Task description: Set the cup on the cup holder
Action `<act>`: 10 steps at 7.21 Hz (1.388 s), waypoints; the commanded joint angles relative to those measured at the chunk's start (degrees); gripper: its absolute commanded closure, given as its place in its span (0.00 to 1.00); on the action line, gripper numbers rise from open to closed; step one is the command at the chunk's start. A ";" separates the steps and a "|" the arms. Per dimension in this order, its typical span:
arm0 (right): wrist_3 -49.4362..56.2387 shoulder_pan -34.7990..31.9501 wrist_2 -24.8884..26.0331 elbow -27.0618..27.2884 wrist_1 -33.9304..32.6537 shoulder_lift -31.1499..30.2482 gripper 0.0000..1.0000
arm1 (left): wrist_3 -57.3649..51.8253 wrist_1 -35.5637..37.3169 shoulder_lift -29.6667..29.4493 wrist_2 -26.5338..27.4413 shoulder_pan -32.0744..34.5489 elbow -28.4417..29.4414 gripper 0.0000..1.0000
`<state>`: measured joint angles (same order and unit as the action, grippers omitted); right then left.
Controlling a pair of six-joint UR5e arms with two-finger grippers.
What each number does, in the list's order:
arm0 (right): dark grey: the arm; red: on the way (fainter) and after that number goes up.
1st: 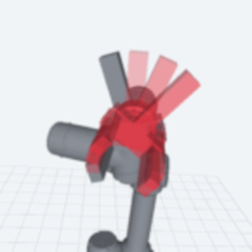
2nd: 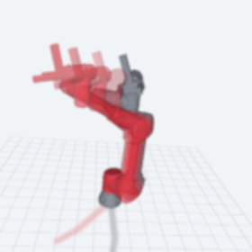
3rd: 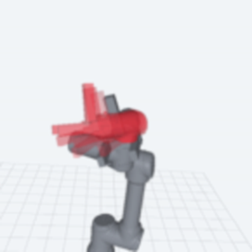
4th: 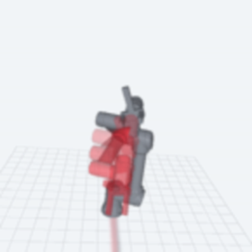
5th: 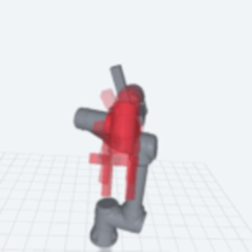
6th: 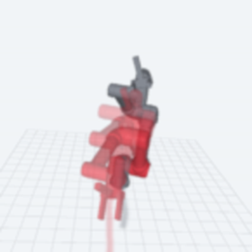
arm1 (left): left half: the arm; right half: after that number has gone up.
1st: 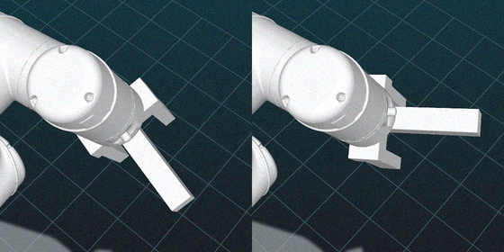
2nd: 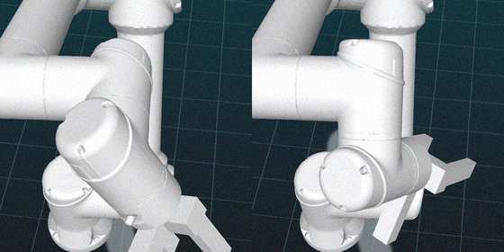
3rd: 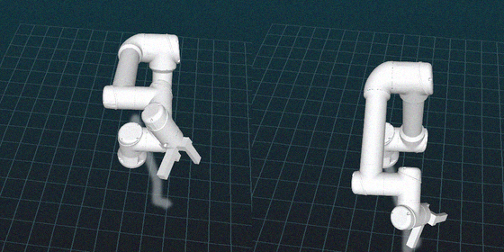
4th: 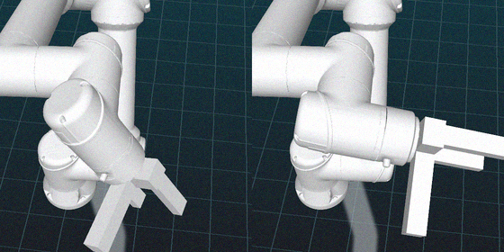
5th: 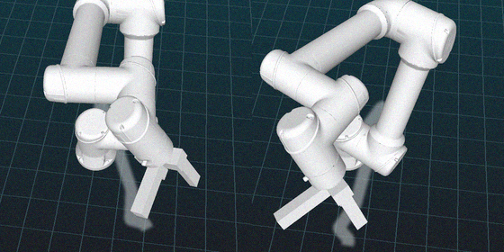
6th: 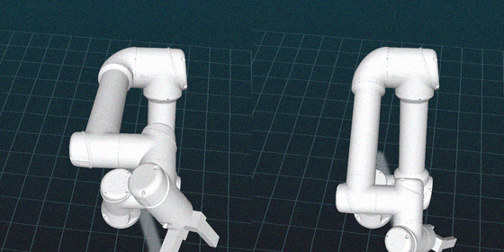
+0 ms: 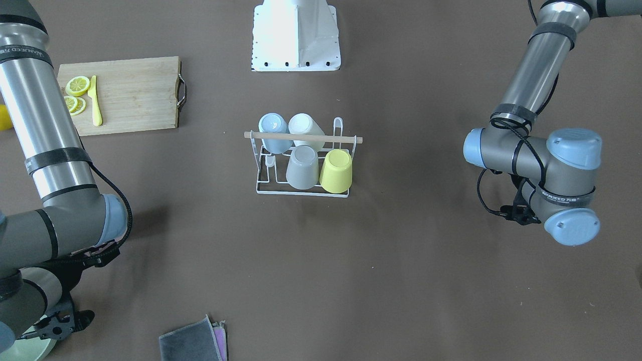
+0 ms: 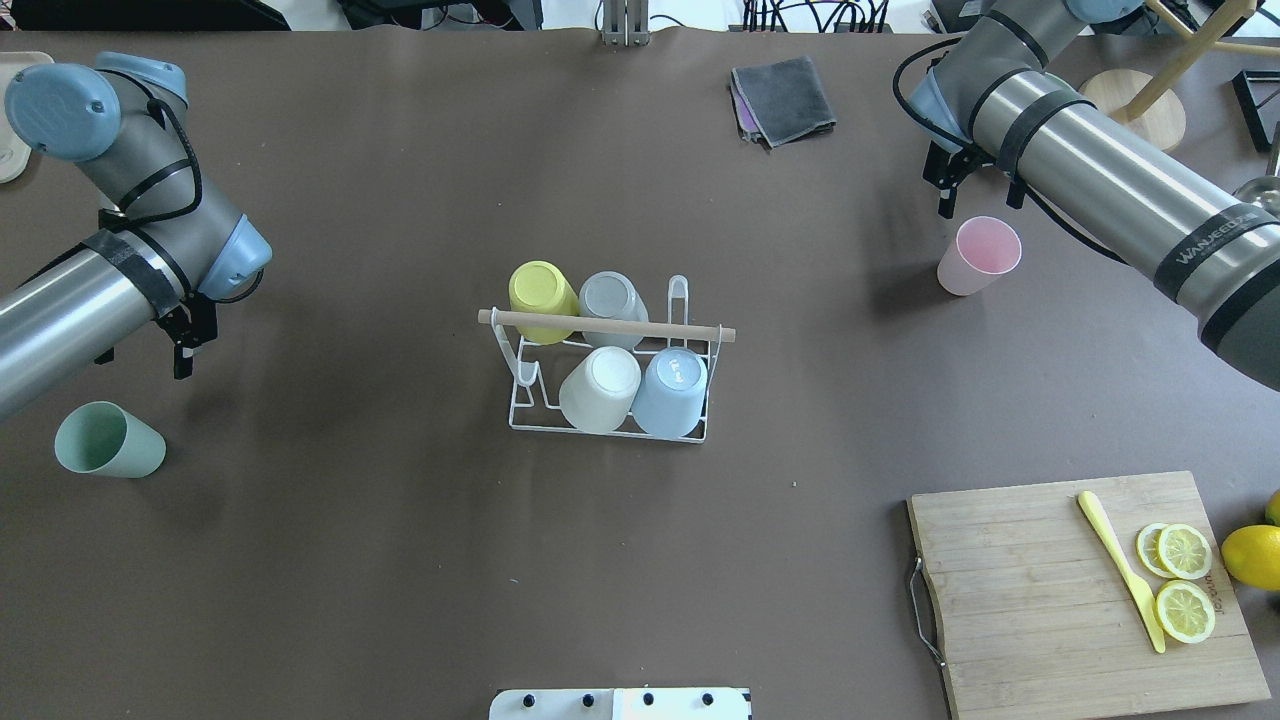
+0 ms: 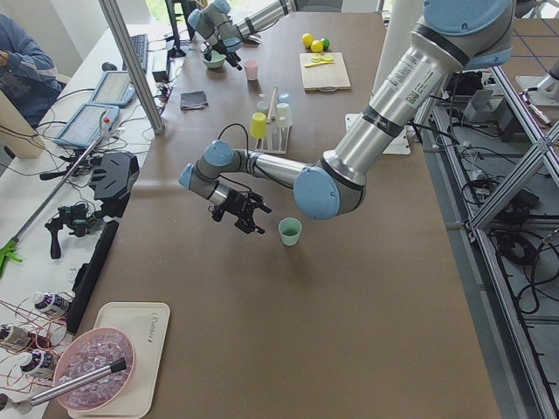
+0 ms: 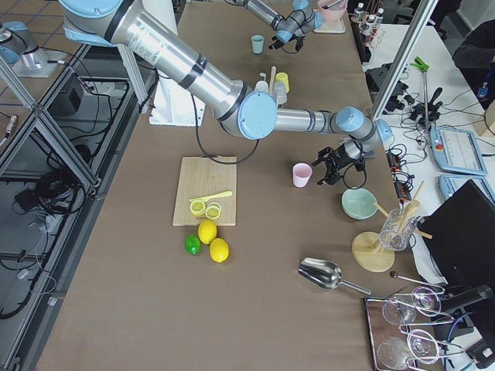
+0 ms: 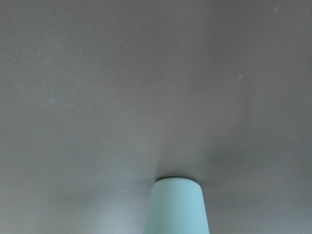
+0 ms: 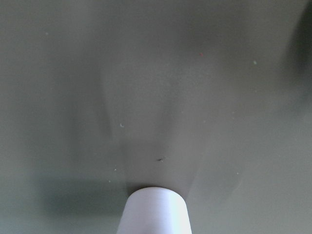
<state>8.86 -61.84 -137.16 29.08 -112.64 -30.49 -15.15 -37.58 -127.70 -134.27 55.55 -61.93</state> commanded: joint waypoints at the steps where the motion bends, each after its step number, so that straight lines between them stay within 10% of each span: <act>1: 0.19 1.10 0.31 -2.19 1.28 0.69 0.00 | 0.12 1.44 0.34 1.02 -2.02 -0.03 0.03; 10: 0.81 4.44 0.22 -16.24 4.62 7.72 0.00 | 0.13 2.33 1.93 7.35 -5.10 -0.56 0.03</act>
<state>9.67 -58.34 -137.13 14.40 -108.02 -23.68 -14.97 -35.17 -125.79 -127.13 50.92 -62.53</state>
